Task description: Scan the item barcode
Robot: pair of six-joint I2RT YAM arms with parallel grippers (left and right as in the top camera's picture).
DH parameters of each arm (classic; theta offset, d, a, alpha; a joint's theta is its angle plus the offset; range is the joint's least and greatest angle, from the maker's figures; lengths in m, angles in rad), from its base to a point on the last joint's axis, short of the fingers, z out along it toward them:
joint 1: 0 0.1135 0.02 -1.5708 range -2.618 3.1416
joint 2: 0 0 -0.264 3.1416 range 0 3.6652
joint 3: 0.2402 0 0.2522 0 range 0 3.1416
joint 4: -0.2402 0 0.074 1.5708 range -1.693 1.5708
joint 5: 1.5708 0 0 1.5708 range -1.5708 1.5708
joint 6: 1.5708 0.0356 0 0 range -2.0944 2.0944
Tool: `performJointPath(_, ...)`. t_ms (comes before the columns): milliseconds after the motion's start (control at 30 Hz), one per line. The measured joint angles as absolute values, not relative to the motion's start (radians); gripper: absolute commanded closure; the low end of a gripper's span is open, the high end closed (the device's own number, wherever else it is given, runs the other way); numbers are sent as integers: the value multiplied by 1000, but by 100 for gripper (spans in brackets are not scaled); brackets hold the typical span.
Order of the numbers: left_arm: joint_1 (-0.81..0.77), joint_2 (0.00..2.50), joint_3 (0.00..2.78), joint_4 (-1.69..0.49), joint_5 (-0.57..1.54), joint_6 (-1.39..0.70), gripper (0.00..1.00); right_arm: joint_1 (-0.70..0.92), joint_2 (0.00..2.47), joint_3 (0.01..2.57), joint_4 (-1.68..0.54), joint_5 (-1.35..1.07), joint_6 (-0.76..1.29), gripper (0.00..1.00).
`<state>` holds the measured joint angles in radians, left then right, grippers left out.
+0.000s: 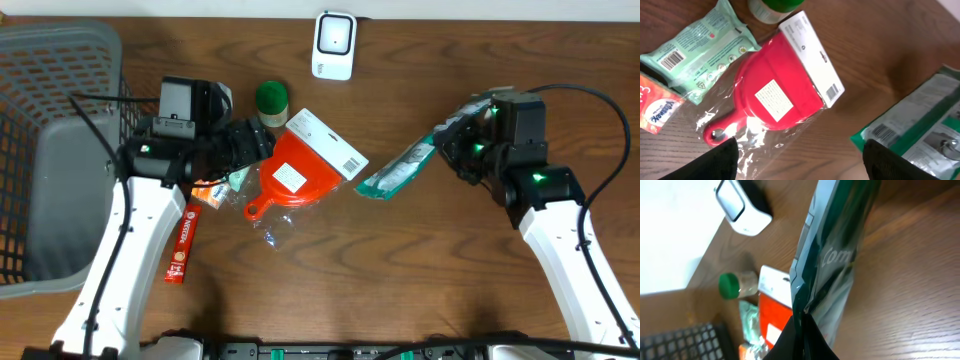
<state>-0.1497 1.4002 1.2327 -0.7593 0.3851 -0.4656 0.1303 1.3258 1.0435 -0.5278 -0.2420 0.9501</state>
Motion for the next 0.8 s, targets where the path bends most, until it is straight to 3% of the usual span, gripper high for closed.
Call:
performJointPath(300,-150,1448,1232,-760,366,-466,20,194,1460,1108,-727,-73,945,99)
performJointPath(800,-150,1449,1233,-759,334,-463,20,392,1547,1504,-1096,105,768,98)
